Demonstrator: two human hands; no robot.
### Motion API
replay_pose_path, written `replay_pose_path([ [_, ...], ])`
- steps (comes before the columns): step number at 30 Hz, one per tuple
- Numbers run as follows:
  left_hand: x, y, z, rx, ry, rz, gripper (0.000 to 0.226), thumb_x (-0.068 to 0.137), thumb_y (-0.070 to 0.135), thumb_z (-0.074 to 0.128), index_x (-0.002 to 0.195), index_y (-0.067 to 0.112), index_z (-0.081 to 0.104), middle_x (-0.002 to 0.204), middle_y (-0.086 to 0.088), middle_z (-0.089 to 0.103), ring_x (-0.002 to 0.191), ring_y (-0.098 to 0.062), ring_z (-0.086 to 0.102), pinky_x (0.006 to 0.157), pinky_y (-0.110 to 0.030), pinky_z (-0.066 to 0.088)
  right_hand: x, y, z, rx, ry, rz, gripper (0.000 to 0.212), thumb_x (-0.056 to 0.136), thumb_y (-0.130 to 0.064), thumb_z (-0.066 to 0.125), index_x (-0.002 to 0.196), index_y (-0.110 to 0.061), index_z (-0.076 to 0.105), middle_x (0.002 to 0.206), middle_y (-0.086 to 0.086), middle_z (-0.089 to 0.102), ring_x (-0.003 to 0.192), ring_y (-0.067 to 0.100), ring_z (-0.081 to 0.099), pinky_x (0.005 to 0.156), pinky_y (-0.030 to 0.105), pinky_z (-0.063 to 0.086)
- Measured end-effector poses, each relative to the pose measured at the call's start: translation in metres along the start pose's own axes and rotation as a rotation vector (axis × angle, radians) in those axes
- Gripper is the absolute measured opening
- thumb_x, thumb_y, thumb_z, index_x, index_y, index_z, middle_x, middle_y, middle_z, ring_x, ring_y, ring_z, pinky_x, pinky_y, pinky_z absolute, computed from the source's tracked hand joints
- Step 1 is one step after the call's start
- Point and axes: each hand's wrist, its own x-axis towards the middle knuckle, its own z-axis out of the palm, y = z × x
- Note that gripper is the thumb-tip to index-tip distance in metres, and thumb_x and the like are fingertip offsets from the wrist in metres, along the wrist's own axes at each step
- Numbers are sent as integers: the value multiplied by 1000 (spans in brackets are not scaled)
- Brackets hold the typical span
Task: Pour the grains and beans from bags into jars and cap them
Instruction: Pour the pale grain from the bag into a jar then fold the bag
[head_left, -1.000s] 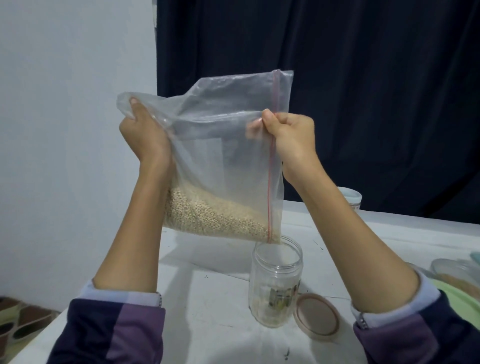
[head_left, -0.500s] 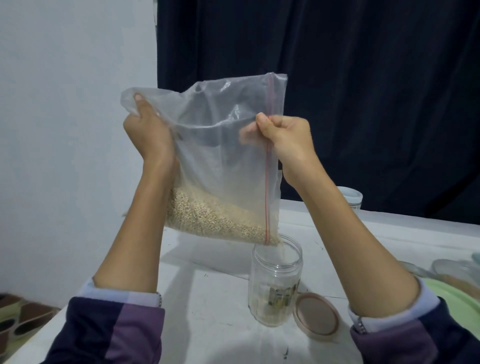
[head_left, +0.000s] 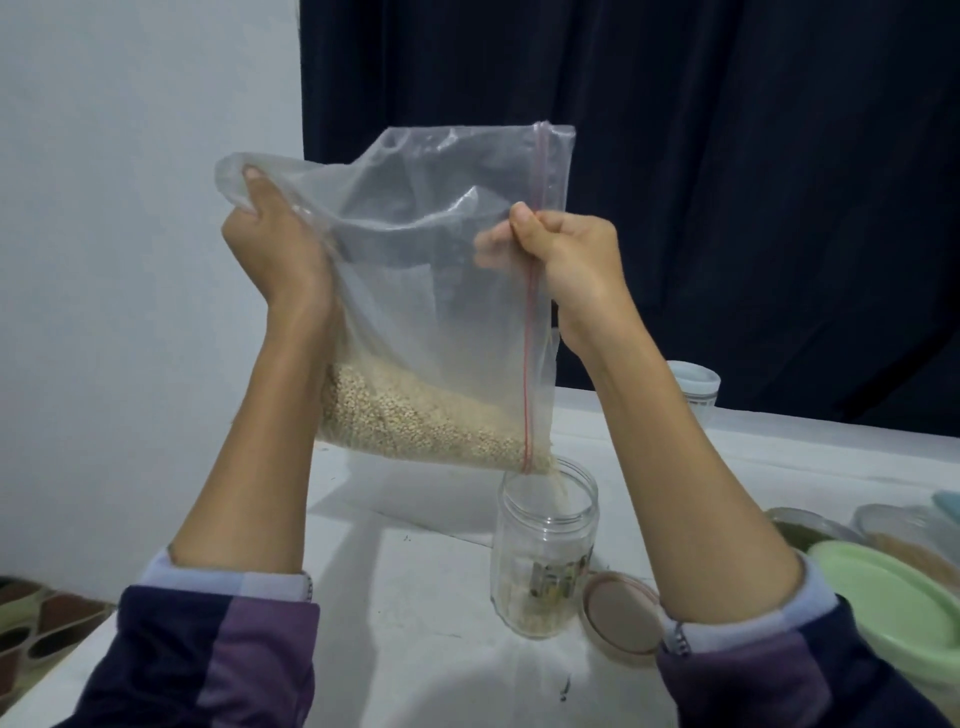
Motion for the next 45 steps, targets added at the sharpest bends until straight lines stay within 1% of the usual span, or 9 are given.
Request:
replay_pose_path([
  [4, 1, -1, -1, -9, -1, -2, 41, 102, 24, 38, 61, 19, 41, 58, 10, 45, 41, 4, 44, 50, -14, 39, 1, 4, -3, 4, 13, 3, 30, 97, -12, 53, 74, -2, 70, 76, 1, 74, 81, 13, 72, 100, 33, 48],
  [13, -2, -2, -2, 4, -7, -5, 42, 102, 23, 38, 61, 19, 41, 57, 10, 46, 41, 5, 46, 50, -14, 40, 1, 7, -5, 59, -25, 9, 28, 97, -10, 53, 78, 1, 70, 74, 4, 73, 74, 16, 72, 90, 27, 54],
  [21, -6, -6, -1, -5, -24, -5, 42, 102, 23, 38, 60, 20, 40, 56, 11, 44, 41, 5, 44, 49, -14, 38, -1, 11, -8, 97, 23, -12, 29, 96, -9, 54, 72, -4, 68, 70, 1, 72, 71, 17, 72, 94, 34, 53],
  [28, -5, -8, -1, -46, -63, 50, 45, 101, 21, 40, 56, 21, 34, 45, 17, 39, 42, 1, 40, 49, -18, 36, -3, 14, -11, 121, 9, -13, 25, 96, -8, 54, 81, 5, 69, 74, 5, 72, 68, 12, 71, 72, 14, 52],
  [31, 1, -9, -2, -87, -89, 56, 46, 100, 19, 43, 54, 22, 34, 43, 15, 38, 44, -5, 39, 52, -26, 35, -1, 15, -13, 128, 41, -7, 25, 95, -8, 55, 78, 1, 70, 73, 2, 73, 70, 14, 72, 78, 16, 54],
  [35, -1, -6, 1, -77, -93, 85, 45, 100, 16, 43, 56, 21, 34, 41, 18, 40, 43, 2, 40, 50, -18, 36, 0, 15, -14, 150, 12, -4, 25, 96, -8, 54, 79, 3, 69, 73, 4, 73, 70, 15, 72, 76, 17, 54],
  [40, -4, -2, 3, -56, -101, 89, 45, 99, 14, 42, 56, 21, 33, 39, 18, 38, 42, 2, 39, 48, -16, 34, 1, 14, -15, 153, -10, 3, 25, 96, -7, 54, 83, 7, 69, 80, 9, 73, 72, 17, 72, 74, 17, 54],
  [43, -4, 0, 2, -37, -117, 97, 46, 99, 15, 42, 56, 21, 30, 37, 18, 35, 41, 1, 36, 47, -16, 33, 2, 14, -16, 156, 15, -2, 25, 96, -7, 54, 80, 5, 69, 79, 8, 73, 74, 18, 72, 77, 17, 54],
  [45, -4, -1, 1, -17, -124, 95, 46, 100, 15, 41, 56, 21, 30, 36, 18, 36, 41, 2, 37, 47, -16, 33, 2, 14, -14, 157, 9, 9, 25, 96, -8, 54, 80, 4, 69, 78, 8, 73, 75, 19, 73, 83, 22, 55],
])
